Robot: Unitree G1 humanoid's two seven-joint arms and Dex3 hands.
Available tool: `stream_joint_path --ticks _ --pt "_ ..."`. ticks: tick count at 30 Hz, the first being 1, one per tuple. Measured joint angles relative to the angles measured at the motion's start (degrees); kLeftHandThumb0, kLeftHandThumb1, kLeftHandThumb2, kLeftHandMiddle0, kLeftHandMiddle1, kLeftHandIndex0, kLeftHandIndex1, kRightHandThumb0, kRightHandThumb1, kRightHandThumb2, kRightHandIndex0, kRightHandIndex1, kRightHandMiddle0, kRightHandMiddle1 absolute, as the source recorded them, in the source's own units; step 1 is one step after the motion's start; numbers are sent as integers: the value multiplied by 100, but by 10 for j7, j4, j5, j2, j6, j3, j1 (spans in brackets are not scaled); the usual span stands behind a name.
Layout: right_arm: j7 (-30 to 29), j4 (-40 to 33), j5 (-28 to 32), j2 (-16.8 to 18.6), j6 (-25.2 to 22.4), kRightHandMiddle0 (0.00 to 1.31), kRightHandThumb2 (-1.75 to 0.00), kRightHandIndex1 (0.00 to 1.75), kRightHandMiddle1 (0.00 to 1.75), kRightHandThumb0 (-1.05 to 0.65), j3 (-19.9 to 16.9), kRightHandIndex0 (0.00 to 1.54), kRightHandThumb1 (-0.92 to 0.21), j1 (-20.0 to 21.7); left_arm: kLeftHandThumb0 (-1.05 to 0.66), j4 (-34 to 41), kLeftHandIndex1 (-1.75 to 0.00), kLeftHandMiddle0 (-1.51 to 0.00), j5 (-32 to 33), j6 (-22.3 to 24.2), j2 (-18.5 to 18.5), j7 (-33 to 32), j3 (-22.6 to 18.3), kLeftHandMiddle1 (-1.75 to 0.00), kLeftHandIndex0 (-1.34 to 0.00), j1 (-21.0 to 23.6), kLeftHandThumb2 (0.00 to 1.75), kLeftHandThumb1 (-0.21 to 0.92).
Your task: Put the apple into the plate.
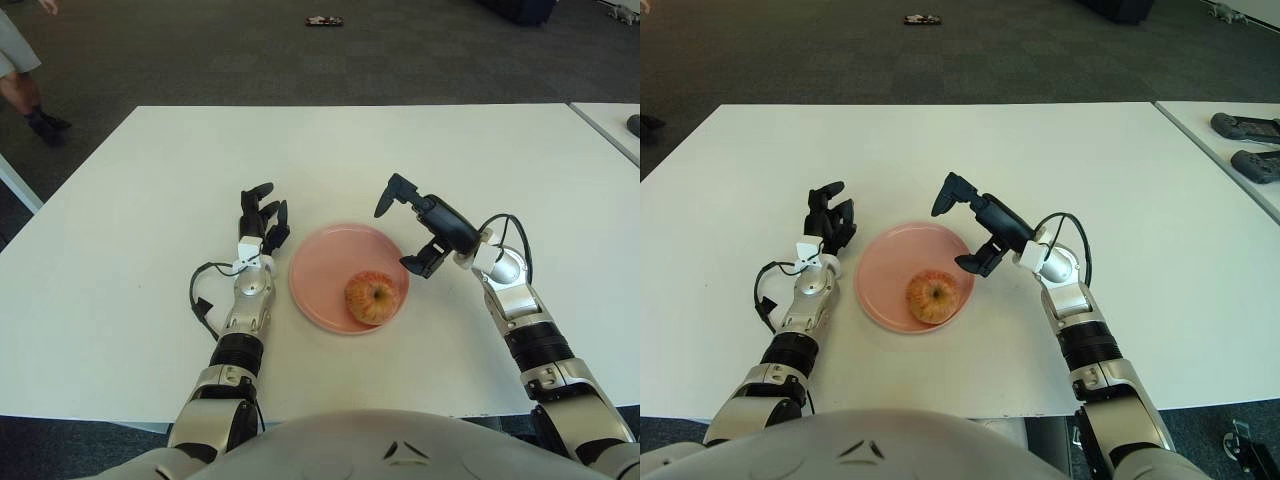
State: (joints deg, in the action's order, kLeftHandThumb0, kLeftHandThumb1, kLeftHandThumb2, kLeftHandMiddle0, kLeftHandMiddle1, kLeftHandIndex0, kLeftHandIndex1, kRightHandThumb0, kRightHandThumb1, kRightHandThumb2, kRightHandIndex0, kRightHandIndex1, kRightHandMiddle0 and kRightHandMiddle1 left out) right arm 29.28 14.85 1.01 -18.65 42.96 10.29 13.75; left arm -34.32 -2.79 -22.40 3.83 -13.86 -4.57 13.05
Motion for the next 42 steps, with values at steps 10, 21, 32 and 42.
stream_joint_path --ticks 10,21,32,42 --pt "0 -4 -1 0 -1 94 -151 175 175 53 0 74 -15 -3 -72 2 -122 -32 0 4 0 0 1 -82 -9 0 51 92" --pt "-2 -5 -3 1 -2 94 -151 175 175 53 0 74 -15 -4 -73 2 -122 -32 0 4 0 0 2 -82 -9 -1 51 92" --pt "-2 -5 -3 1 -3 94 -151 175 175 53 0 74 -15 -4 -73 2 -122 -33 0 3 -1 0 2 -82 -9 -1 50 92" --pt "-3 -5 -4 2 -3 94 -151 175 175 53 0 74 -15 -4 -74 1 -122 -32 0 3 -2 1 2 -81 -9 -1 50 92"
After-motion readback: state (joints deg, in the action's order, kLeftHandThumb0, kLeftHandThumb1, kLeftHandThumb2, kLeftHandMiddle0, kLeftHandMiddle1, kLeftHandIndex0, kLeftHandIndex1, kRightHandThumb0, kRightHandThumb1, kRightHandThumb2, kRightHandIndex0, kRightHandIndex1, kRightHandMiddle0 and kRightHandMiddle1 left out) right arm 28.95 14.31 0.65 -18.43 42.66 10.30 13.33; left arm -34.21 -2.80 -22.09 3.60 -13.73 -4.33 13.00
